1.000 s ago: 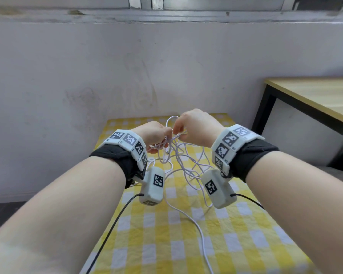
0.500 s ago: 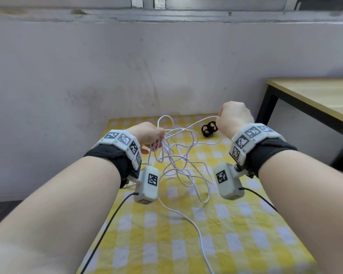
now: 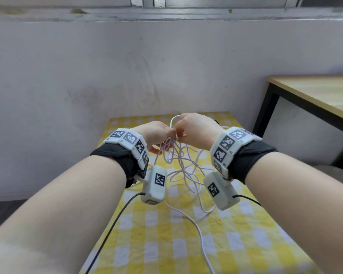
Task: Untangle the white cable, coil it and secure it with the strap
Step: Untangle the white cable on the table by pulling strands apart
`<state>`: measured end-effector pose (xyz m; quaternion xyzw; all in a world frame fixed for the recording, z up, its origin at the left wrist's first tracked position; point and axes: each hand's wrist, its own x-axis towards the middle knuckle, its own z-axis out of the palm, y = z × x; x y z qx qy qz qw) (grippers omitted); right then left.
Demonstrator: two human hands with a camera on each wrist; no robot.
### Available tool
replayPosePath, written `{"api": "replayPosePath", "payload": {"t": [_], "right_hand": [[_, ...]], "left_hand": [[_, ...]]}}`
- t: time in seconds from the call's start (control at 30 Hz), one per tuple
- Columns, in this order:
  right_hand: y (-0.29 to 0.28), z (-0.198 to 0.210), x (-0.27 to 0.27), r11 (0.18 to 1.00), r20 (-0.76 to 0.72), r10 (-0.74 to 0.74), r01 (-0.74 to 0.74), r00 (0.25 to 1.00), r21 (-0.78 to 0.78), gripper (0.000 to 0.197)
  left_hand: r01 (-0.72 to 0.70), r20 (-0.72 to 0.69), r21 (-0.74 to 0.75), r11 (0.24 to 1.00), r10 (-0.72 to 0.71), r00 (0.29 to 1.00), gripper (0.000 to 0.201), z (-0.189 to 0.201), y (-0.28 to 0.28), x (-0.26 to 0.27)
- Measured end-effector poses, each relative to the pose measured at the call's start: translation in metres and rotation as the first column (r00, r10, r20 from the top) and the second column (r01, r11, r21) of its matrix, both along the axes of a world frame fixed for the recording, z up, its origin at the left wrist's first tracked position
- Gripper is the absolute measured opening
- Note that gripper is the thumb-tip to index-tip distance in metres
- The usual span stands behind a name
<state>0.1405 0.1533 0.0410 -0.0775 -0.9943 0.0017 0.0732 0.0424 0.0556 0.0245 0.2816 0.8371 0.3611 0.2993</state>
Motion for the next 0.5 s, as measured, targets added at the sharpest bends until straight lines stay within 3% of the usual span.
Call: {"api": "replayPosePath", "payload": {"t": [0.07, 0.13, 0.23, 0.3, 0.4, 0.5], "right_hand": [[0.004, -0.002, -0.001, 0.998, 0.013, -0.054, 0.054, 0.998, 0.041, 0.020], [0.014, -0.003, -0.001, 0.978, -0.019, -0.203, 0.204, 0.979, 0.050, 0.023], [0.036, 0.004, 0.010, 0.853, -0.048, -0.522, 0.522, 0.852, -0.016, 0.032], [0.048, 0.007, 0.019, 0.774, -0.001, -0.631, 0.630, 0.776, -0.057, 0.036], [0.049, 0.007, 0.020, 0.800, -0.009, -0.597, 0.595, 0.802, -0.072, 0.032], [0.031, 0.003, 0.009, 0.921, -0.094, -0.374, 0.357, 0.923, -0.157, 0.026]], "left_hand": [[-0.023, -0.029, -0.010, 1.000, 0.023, 0.999, 0.020, 0.001, 0.000, 0.000], [-0.053, -0.079, -0.039, 0.998, 0.050, 0.996, 0.022, 0.002, -0.003, -0.004], [-0.082, -0.139, -0.084, 0.993, 0.070, 0.988, 0.027, 0.001, -0.012, -0.012], [-0.093, -0.149, -0.098, 0.991, 0.078, 0.986, 0.027, -0.001, -0.016, -0.017], [-0.075, -0.144, -0.102, 0.992, 0.060, 0.988, 0.027, -0.003, -0.016, -0.017], [-0.067, -0.138, -0.088, 0.994, 0.054, 0.989, 0.026, -0.004, -0.011, -0.015]]}}
